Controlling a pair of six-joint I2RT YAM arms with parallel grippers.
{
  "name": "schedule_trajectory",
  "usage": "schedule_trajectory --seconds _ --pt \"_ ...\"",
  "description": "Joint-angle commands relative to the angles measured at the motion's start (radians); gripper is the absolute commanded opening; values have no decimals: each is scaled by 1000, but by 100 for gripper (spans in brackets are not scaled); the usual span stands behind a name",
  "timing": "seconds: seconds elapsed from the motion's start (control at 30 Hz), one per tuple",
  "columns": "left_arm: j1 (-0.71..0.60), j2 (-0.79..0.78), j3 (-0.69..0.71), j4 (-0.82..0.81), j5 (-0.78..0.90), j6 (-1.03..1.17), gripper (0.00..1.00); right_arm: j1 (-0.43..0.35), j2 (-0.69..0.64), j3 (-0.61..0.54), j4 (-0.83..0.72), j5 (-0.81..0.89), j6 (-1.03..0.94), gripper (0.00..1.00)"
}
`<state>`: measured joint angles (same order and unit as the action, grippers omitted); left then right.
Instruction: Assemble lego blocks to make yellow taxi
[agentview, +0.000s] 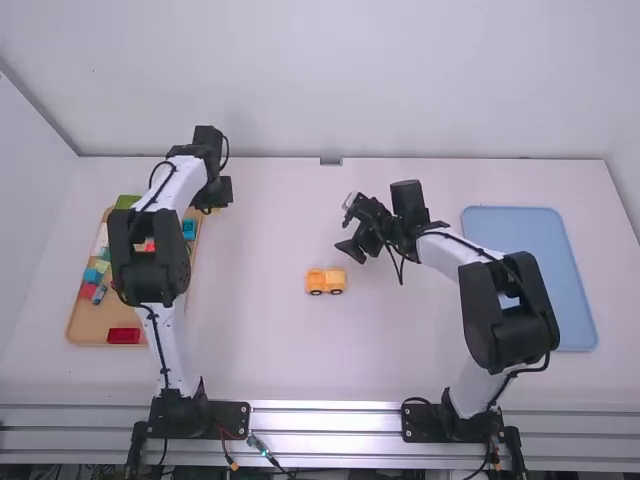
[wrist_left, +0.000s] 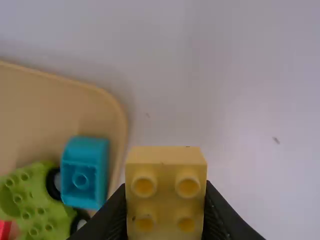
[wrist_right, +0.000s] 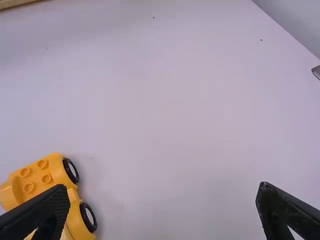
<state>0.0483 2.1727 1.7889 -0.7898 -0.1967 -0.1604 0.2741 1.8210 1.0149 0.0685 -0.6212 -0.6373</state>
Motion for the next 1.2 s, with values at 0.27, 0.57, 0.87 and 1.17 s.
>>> schedule_trajectory --seconds 0.27,0.57,0.87,1.17 --pt "-180 -338 -475 188 132 581 2 -19 -9 18 -1 -6 5 99" --pt "-344 -456 -706 138 296 1181 2 -19 -9 18 6 -6 5 99" --pt "-331 -453 -726 98 428 1520 1 -17 -9 18 -9 -6 5 99" --pt "-326 -381 -769 213 447 1474 1 -25 -9 18 -27 -9 5 99"
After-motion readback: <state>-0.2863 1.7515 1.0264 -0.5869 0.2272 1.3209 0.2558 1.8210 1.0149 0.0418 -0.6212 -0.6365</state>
